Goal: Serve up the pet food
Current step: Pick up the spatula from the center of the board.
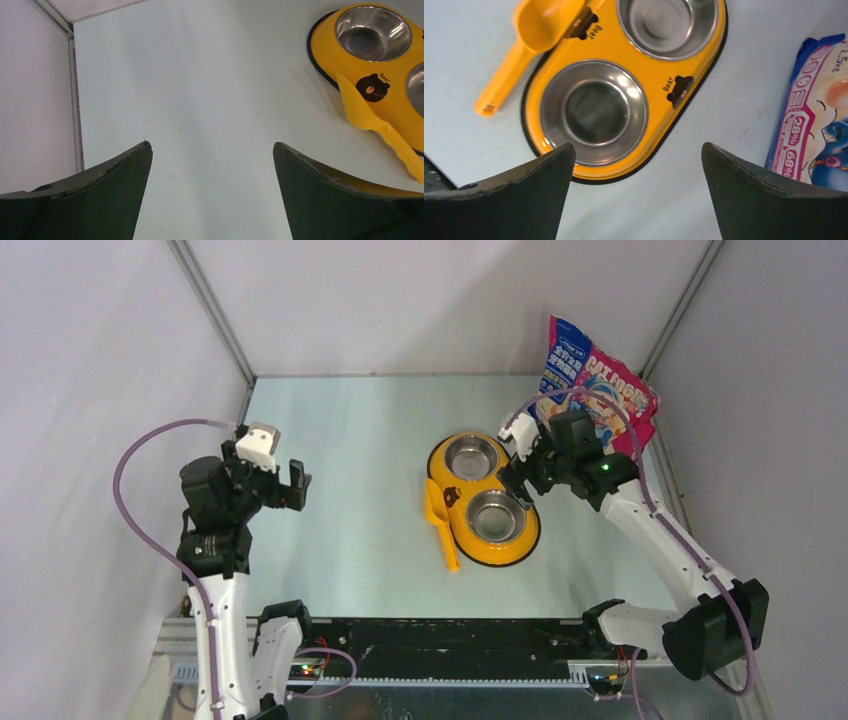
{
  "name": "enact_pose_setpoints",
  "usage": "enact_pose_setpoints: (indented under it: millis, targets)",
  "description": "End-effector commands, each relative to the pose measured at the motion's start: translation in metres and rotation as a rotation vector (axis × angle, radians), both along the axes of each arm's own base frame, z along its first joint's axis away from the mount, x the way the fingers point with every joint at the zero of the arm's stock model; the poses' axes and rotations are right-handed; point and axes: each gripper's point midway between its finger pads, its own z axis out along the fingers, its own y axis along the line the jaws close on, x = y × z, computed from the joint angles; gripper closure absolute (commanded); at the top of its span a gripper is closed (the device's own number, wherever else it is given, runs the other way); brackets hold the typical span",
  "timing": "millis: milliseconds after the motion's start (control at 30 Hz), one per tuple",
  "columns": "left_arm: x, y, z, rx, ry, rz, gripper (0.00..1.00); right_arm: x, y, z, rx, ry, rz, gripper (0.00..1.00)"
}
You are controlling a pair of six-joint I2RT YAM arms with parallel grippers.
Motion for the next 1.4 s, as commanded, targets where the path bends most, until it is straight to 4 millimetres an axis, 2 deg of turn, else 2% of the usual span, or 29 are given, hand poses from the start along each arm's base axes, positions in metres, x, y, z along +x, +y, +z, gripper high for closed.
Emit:
enact_pose_setpoints:
  millis: [0, 367, 533, 667, 933, 1200, 1367]
  targets:
    - [0.001, -0.005, 0.004, 0.008, -0.039, -0.038, 0.02, 0.021, -0.013, -0.003, -0.101, -0.061, -0.065, 0.00]
    - [-0.002, -0.008, 0.007, 0.001, -0.051, -0.051, 0.02, 0.039, -0.033, -0.018, -0.277, -0.102, -0.128, 0.00]
    - [-0.002, -0.007, 0.006, 0.006, -0.049, -0.049, 0.02, 0.055, -0.045, -0.022, -0.337, -0.128, -0.219, 0.00]
    - [-0.002, -0.007, 0.006, 0.006, -0.048, -0.050, 0.02, 0.056, -0.050, -0.035, -0.362, -0.106, -0.250, 0.03]
    - [-0.002, -0.007, 0.005, 0.005, -0.044, -0.045, 0.02, 0.066, -0.073, -0.036, -0.380, -0.126, -0.359, 0.04]
    - [-0.001, -0.006, 0.005, 0.007, -0.045, -0.043, 0.02, 0.067, -0.097, -0.067, -0.508, -0.051, -0.398, 0.05]
    - [-0.001, -0.006, 0.005, 0.007, -0.045, -0.041, 0.02, 0.066, -0.101, -0.073, -0.526, -0.030, -0.399, 0.06]
